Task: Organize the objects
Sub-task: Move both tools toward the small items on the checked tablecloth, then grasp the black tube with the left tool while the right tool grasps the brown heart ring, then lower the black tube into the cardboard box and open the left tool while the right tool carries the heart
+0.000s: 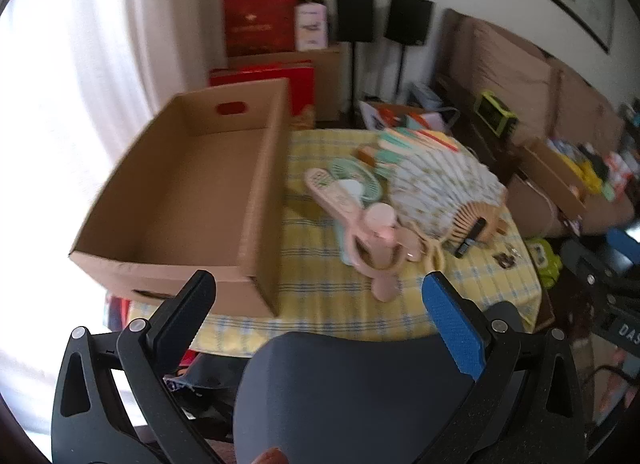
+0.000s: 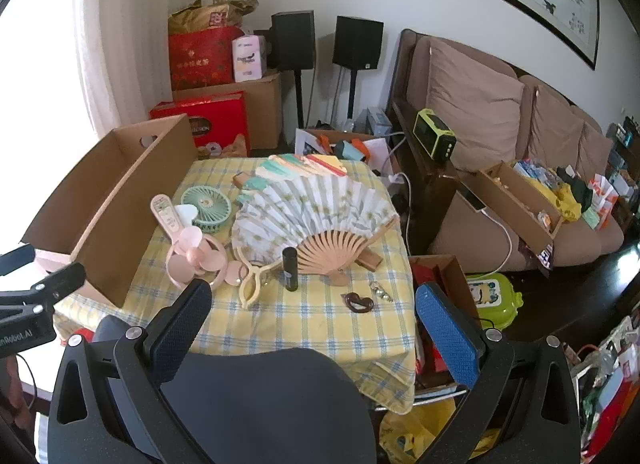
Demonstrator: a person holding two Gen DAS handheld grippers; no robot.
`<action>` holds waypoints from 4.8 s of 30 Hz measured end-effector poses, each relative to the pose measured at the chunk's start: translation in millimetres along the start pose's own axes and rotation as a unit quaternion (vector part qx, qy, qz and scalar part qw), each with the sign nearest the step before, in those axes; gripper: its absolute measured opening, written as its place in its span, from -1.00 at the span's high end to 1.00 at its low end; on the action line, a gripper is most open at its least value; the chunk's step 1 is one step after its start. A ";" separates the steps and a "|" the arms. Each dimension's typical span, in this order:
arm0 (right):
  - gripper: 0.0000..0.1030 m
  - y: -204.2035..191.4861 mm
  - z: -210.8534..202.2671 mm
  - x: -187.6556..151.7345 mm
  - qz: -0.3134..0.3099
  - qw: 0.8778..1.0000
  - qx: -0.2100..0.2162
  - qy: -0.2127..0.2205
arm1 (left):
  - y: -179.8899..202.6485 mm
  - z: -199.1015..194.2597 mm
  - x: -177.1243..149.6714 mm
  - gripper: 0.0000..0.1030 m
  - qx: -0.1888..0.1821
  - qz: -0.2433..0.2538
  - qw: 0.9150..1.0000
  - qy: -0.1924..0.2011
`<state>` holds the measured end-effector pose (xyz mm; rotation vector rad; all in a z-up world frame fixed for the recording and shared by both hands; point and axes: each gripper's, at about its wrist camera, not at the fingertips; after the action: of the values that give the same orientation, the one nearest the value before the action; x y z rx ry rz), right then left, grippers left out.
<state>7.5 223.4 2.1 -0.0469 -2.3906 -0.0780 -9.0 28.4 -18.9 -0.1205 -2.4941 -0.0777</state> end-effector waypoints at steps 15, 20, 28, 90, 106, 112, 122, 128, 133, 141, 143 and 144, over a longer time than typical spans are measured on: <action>-1.00 39.1 19.8 -7.8 0.021 0.999 -0.026 -0.011 | 22.0 22.4 4.0 -1.00 -0.034 0.052 0.998 0.006; -0.99 69.9 35.2 -9.4 0.045 0.998 -0.019 -0.032 | 25.5 36.8 10.7 -1.00 -0.059 0.055 0.997 -0.012; -0.72 109.1 67.3 -14.9 0.093 0.994 0.005 -0.065 | 44.5 60.9 26.2 -0.96 -0.090 0.062 0.994 -0.010; -0.08 79.2 170.3 -31.4 0.038 0.987 0.064 -0.141 | 113.3 112.1 55.4 0.71 -0.215 0.117 0.969 -0.026; 0.35 65.0 163.5 -34.6 0.005 0.991 0.055 -0.118 | 103.1 110.0 51.4 0.71 -0.224 0.105 0.968 -0.029; 0.35 64.0 144.5 -22.9 0.008 0.992 0.068 -0.110 | 94.3 100.6 54.6 0.71 -0.223 0.101 0.969 -0.025; 0.35 29.4 96.3 16.6 -0.025 0.993 0.096 -0.069 | 58.8 68.6 69.4 0.71 -0.206 0.082 0.975 0.001; 0.34 -12.1 70.0 39.7 -0.057 0.989 0.126 -0.043 | 22.6 35.8 76.3 0.71 -0.189 0.067 0.979 0.030; 0.34 -51.1 56.2 51.4 -0.089 0.985 0.148 -0.028 | -10.0 19.1 81.9 0.71 -0.171 0.049 0.983 0.042; 0.34 -99.4 49.2 64.8 -0.110 0.977 0.184 -0.018 | -55.3 9.3 80.8 0.71 -0.125 0.029 0.991 0.043; 0.34 -108.2 48.4 66.8 -0.112 0.975 0.189 -0.017 | -63.2 7.0 79.0 0.71 -0.115 0.024 0.992 0.043; 0.34 -113.3 48.5 68.6 -0.112 0.975 0.193 -0.016 | -67.2 6.2 78.1 0.71 -0.110 0.022 0.993 0.043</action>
<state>-82.0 114.6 8.6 0.4075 -2.3937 0.2835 -81.9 -32.6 21.3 -0.2581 -2.3896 -0.3329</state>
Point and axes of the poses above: each gripper's, at about its wrist camera, not at the fingertips, and z roughly the way its jaws point, y to its right, x to its top, and after that the axes turned 4 degrees about -y, right-handed
